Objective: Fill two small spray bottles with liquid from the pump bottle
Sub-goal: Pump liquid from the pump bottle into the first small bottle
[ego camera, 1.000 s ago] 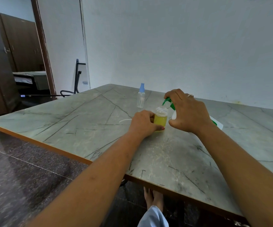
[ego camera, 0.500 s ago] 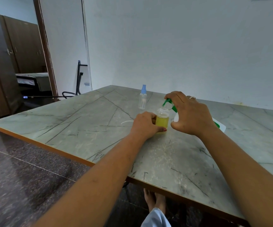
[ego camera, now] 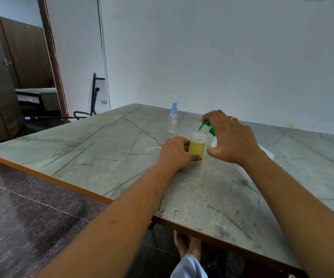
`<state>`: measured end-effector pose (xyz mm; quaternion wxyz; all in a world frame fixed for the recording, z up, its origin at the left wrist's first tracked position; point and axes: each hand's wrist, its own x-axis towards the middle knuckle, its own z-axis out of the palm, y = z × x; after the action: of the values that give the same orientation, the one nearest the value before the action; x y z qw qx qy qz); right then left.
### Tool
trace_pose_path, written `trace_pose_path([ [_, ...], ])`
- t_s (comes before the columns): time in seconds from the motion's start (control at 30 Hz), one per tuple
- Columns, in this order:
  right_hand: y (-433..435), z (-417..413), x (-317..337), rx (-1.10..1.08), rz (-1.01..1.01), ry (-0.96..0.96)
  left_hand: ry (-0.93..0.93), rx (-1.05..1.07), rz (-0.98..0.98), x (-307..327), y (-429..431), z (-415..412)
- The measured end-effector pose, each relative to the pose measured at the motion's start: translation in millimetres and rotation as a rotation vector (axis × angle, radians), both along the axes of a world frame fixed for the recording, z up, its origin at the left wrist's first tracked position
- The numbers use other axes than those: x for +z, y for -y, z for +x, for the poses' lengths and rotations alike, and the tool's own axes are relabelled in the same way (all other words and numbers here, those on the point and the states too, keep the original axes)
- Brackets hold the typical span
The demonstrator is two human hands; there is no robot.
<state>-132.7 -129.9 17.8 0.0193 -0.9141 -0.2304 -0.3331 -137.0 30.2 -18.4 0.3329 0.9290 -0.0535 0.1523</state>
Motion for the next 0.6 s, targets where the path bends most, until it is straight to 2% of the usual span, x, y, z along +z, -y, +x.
trace_pose_path([
  [0.6, -0.9, -1.6, 2.1, -0.01, 0.009, -0.031, -0.014, -0.003, -0.007, 0.1, 0.3, 0.8],
])
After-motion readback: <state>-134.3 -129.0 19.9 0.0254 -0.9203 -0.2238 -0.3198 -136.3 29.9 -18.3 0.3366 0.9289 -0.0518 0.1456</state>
